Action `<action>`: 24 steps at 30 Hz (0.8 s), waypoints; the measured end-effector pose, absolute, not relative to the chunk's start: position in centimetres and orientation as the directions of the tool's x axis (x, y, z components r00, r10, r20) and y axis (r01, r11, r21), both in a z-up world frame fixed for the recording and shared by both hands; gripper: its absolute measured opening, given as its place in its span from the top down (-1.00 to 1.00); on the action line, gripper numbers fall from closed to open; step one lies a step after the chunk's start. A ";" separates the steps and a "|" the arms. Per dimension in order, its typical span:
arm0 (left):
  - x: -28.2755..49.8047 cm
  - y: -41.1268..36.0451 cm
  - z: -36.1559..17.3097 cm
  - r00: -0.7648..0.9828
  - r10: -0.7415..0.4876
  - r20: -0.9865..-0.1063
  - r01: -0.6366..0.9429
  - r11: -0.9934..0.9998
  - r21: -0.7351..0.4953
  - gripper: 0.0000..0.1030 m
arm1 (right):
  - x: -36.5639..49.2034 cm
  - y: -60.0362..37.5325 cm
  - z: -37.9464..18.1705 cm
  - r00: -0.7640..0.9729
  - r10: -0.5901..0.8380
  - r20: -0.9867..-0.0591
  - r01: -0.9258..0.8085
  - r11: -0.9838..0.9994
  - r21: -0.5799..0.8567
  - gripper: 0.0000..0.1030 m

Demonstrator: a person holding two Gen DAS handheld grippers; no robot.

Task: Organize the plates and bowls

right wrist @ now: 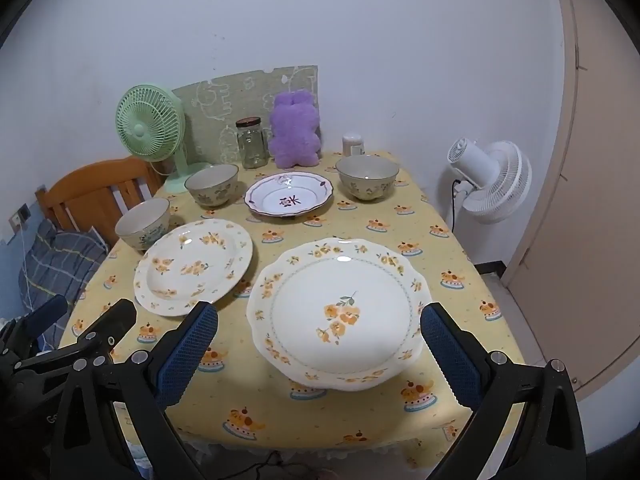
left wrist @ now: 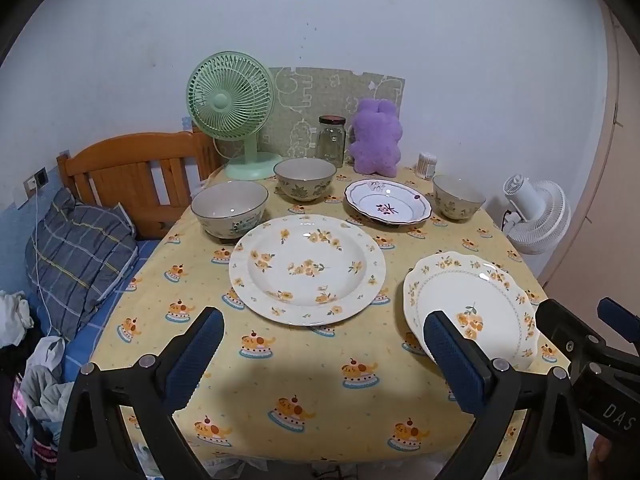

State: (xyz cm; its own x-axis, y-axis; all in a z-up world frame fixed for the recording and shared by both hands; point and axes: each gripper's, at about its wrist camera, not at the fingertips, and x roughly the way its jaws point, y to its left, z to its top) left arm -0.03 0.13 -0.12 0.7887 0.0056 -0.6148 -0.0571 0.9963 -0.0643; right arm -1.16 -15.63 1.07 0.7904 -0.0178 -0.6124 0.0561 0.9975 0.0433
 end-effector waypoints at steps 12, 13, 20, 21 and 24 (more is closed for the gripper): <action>0.2 -0.1 -0.2 0.783 0.001 -0.622 -0.053 0.996 -0.065 -0.95 | -1.0 -15.6 0.6 0.786 -0.008 -0.618 0.053 0.997 0.054 -0.99; 0.2 -0.1 -0.3 0.783 -0.001 -0.622 -0.052 0.996 -0.066 -0.94 | -1.0 -15.6 0.5 0.787 -0.009 -0.617 0.053 0.997 0.054 -0.99; 0.3 -0.1 -0.5 0.782 0.000 -0.624 -0.051 0.997 -0.064 -0.94 | -1.0 -15.6 0.5 0.783 -0.009 -0.622 0.054 0.997 0.054 -0.99; 0.3 -0.1 -0.5 0.782 -0.001 -0.624 -0.051 0.997 -0.065 -0.94 | -1.0 -15.6 0.5 0.783 -0.009 -0.622 0.054 0.997 0.054 -0.99; 0.3 -0.1 -0.4 0.782 0.000 -0.624 -0.052 0.997 -0.064 -0.94 | -0.9 -15.6 0.6 0.783 -0.009 -0.622 0.054 0.997 0.054 -0.99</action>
